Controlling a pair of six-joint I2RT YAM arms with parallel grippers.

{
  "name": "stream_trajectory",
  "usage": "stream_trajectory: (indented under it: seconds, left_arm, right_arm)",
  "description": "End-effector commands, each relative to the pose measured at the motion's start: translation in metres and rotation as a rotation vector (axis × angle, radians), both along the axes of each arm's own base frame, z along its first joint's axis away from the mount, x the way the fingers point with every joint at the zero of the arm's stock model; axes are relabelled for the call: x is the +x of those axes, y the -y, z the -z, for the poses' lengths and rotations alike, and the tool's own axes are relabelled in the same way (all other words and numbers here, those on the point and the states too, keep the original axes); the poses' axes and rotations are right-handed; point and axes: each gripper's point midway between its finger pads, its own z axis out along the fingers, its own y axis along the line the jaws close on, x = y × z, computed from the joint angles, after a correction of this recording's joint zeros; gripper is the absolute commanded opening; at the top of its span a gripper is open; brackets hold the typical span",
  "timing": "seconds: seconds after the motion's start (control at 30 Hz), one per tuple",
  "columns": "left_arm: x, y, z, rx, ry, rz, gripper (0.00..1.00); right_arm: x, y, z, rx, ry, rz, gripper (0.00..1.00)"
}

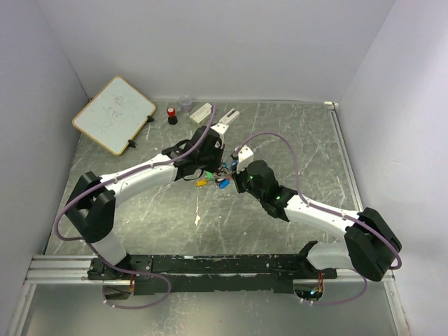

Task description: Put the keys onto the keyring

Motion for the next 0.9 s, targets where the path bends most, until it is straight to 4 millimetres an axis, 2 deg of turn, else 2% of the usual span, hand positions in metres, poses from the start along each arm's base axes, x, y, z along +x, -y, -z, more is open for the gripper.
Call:
stream_trajectory:
  seconds: [0.0, 0.23, 0.87]
  left_arm:
    - [-0.006, 0.012, -0.023, -0.05, 0.036, 0.018, 0.07]
    - [-0.013, 0.017, -0.021, -0.042, 0.036, 0.032, 0.07]
    - [-0.015, 0.022, -0.019, -0.037, 0.038, 0.044, 0.07]
  right_arm:
    - [0.006, -0.002, -0.013, 0.023, 0.052, 0.009, 0.0]
    - [0.006, -0.004, -0.017, 0.036, 0.054, 0.005, 0.0]
    - [0.005, -0.006, -0.023, 0.06, 0.075, -0.008, 0.0]
